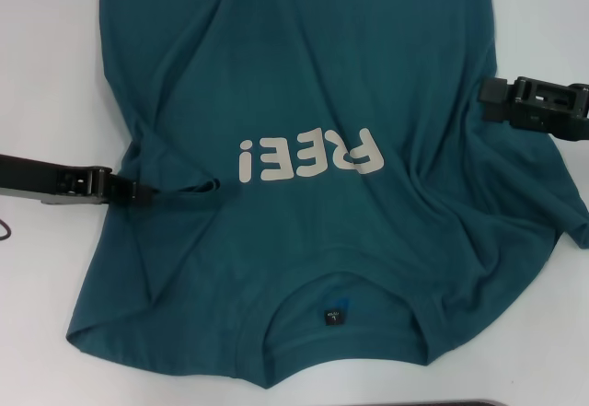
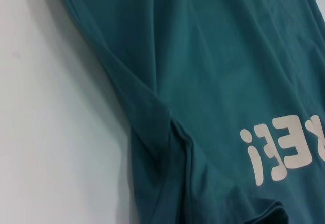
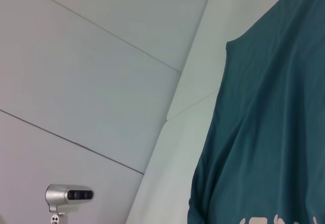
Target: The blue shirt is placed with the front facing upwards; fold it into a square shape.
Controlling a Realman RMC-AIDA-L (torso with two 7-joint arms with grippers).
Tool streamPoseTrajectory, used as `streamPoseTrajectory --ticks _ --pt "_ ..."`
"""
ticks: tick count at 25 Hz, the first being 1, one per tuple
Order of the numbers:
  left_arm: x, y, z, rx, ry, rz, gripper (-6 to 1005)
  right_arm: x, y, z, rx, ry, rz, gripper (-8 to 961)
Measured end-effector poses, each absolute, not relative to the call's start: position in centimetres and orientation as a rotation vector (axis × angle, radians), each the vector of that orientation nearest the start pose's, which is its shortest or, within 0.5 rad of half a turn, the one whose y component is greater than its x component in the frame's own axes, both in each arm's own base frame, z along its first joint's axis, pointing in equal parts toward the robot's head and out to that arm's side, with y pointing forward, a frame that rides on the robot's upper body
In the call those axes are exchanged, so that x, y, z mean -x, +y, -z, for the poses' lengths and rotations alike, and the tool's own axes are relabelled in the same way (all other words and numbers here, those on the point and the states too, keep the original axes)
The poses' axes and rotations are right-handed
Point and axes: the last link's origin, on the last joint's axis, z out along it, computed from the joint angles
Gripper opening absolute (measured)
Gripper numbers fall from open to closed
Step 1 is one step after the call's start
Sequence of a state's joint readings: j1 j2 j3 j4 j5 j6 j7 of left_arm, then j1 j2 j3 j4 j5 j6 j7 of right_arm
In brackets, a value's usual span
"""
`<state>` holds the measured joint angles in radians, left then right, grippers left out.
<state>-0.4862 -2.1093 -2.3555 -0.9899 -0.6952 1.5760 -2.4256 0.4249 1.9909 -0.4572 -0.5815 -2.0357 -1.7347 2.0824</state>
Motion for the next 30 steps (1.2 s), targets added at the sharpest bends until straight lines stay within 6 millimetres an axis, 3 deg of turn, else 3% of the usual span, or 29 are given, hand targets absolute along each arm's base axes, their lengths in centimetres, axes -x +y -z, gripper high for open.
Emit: streamPoseTrajectory --ticks 2,5,10,18,25,30 --pt "29.0 31.8 -1.6 2.347 -1.753 0.093 458 -31.1 29.0 -4.7 2.287 1.764 -1.022 940" --pt "29.1 31.8 -1.6 2.348 -1.754 0.079 222 -31.1 29.0 -4.8 2.287 1.763 -1.023 940" --pt "29.2 31.7 -1.5 2.345 -1.753 0.059 3 -31.1 29.0 -4.8 2.286 1.763 -1.023 940" --pt "28.6 31.1 -1.4 2.401 -1.778 0.05 11 -31.1 29.0 -4.8 2.288 1.761 -1.023 940" --pt "25.5 29.8 -0.1 2.548 -1.894 0.134 53 -30.9 29.3 -4.8 2.299 1.755 -1.021 940" --pt "24.4 29.6 1.6 2.57 -2.001 0.13 82 -30.8 29.3 -4.7 2.305 1.754 -1.018 940"
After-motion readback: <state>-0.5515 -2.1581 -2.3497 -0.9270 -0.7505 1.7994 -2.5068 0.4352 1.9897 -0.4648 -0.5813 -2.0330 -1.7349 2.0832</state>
